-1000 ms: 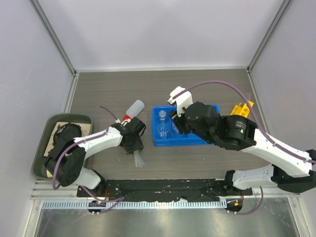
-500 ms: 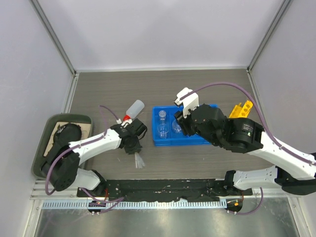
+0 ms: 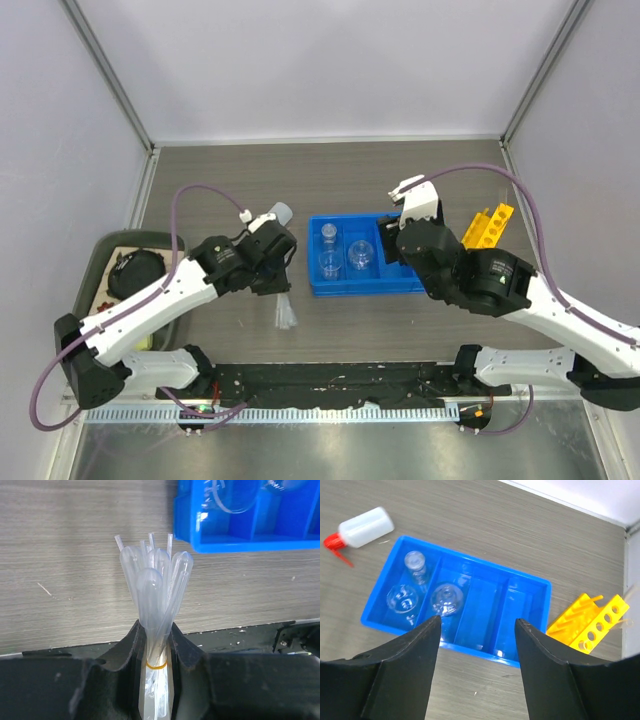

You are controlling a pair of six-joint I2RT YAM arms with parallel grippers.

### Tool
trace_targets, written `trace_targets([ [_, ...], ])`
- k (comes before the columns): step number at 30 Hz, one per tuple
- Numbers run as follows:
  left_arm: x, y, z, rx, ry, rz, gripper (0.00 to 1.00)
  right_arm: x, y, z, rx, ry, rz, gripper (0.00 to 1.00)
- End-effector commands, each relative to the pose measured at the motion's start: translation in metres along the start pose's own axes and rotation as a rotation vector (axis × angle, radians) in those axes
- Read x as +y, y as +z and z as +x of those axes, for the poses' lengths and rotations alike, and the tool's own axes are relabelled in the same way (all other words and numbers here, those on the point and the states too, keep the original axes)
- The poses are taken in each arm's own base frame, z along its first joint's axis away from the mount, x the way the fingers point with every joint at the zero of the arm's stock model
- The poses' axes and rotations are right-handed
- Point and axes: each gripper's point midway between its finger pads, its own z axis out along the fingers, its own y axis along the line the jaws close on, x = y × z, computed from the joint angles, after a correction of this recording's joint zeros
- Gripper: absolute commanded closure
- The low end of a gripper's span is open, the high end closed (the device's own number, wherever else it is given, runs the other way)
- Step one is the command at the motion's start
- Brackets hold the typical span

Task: Organize the chemistry lab equipment

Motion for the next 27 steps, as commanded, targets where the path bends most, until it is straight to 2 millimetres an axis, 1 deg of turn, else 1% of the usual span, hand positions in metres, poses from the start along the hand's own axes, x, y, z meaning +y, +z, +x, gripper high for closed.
trace_targets([
  [1,-0.028,-0.025,-0.025,-0.050,0.095,0.030,0.85,-0.023,0.012,-0.007,-0.013,0.157,0.062,0.34],
  [2,-0.036,-0.020,-0.027,-0.043,0.109,0.023,0.84,-0.025,0.015,-0.004,0.001,0.162,0.068,0.34],
  [3,-0.044,-0.020,-0.030,-0.044,0.135,0.030,0.83,-0.023,0.018,0.004,0.030,0.160,0.064,0.35],
  [4,-0.060,-0.028,-0.040,-0.066,0.138,0.064,0.83,-0.026,0.022,0.009,0.048,0.165,0.083,0.36],
  [5,-0.067,-0.028,-0.044,-0.070,0.151,0.072,0.82,-0.027,0.024,0.015,0.063,0.172,0.098,0.36],
  [6,-0.075,-0.018,-0.045,-0.054,0.178,0.057,0.82,-0.030,0.025,0.021,0.079,0.197,0.117,0.36],
  [7,-0.090,-0.025,-0.056,-0.076,0.178,0.090,0.82,-0.035,0.026,0.026,0.088,0.211,0.140,0.36],
  [8,-0.098,-0.021,-0.059,-0.072,0.187,0.094,0.82,-0.038,0.027,0.034,0.101,0.223,0.159,0.36],
  [9,-0.107,-0.011,-0.060,-0.057,0.204,0.084,0.82,-0.041,0.026,0.039,0.109,0.232,0.173,0.36],
  [10,-0.121,-0.014,-0.070,-0.072,0.217,0.109,0.82,-0.041,0.025,0.043,0.114,0.254,0.171,0.36],
  [12,-0.135,-0.008,-0.076,-0.072,0.233,0.114,0.82,-0.045,0.020,0.053,0.121,0.269,0.173,0.37],
  [13,-0.147,0.000,-0.081,-0.069,0.246,0.115,0.82,-0.045,0.019,0.057,0.127,0.280,0.175,0.37],
  [15,-0.161,0.009,-0.084,-0.061,0.254,0.128,0.82,-0.048,0.015,0.066,0.149,0.270,0.175,0.40],
  [16,-0.172,0.016,-0.086,-0.057,0.257,0.139,0.82,-0.049,0.013,0.070,0.161,0.265,0.178,0.41],
  [18,-0.185,0.026,-0.088,-0.056,0.270,0.162,0.82,-0.062,0.006,0.074,0.159,0.282,0.235,0.42],
  [19,-0.193,0.036,-0.088,-0.046,0.279,0.166,0.82,-0.067,0.002,0.074,0.147,0.298,0.247,0.42],
  [20,-0.200,0.041,-0.085,-0.029,0.298,0.186,0.82,-0.074,-0.002,0.072,0.127,0.320,0.269,0.41],
  [22,-0.216,0.049,-0.088,-0.034,0.306,0.229,0.82,-0.086,-0.016,0.068,0.083,0.369,0.270,0.41],
  [23,-0.220,0.061,-0.083,-0.013,0.315,0.233,0.82,-0.089,-0.021,0.065,0.069,0.384,0.267,0.41],
  [24,-0.230,0.066,-0.082,-0.007,0.321,0.264,0.82,-0.092,-0.025,0.063,0.059,0.402,0.266,0.41],
  [25,-0.237,0.067,-0.084,-0.011,0.322,0.286,0.82,-0.096,-0.030,0.065,0.063,0.404,0.266,0.41],
  [26,-0.241,0.080,-0.080,0.004,0.327,0.284,0.82,-0.097,-0.032,0.064,0.064,0.409,0.262,0.42],
  [27,-0.249,0.083,-0.079,0.010,0.328,0.313,0.82,-0.095,-0.033,0.069,0.085,0.402,0.254,0.42],
])
